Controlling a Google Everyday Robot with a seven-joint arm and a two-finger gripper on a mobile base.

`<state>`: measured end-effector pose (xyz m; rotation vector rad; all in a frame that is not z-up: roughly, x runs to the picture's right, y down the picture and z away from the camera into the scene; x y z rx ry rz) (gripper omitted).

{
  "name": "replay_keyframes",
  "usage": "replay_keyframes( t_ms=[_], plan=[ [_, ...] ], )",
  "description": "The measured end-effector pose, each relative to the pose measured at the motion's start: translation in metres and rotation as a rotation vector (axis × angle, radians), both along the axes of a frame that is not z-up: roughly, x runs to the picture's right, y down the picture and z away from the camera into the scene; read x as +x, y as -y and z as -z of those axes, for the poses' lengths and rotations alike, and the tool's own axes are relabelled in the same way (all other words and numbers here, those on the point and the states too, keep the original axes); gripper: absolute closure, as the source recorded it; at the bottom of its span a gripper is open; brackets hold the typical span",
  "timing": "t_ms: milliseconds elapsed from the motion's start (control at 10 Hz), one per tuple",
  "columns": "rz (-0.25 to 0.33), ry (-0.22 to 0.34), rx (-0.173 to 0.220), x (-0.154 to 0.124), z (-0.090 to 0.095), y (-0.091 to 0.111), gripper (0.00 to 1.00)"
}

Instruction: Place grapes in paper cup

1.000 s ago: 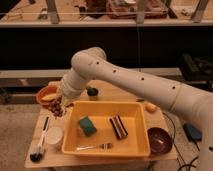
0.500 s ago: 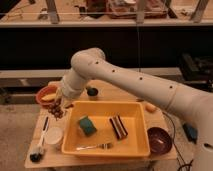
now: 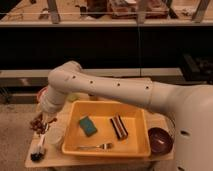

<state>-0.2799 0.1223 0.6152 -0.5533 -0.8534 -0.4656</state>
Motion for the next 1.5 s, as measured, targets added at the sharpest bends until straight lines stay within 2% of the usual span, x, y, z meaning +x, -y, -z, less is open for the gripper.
replay_keyframes(
  t_ms=[200,500,1100,1500],
  plan=[
    [-0.015,-0.001,-0.030,-0.004,-0.012,-0.018,1.00],
    [-0.042,-0.005,-0.069,0.014,-0.023,-0.032,1.00],
    [-0.059,0.011,-0.095,0.020,-0.026,-0.041,1.00],
    [-0.056,0.002,-0.097,0.019,-0.032,-0.041,1.00]
  ],
)
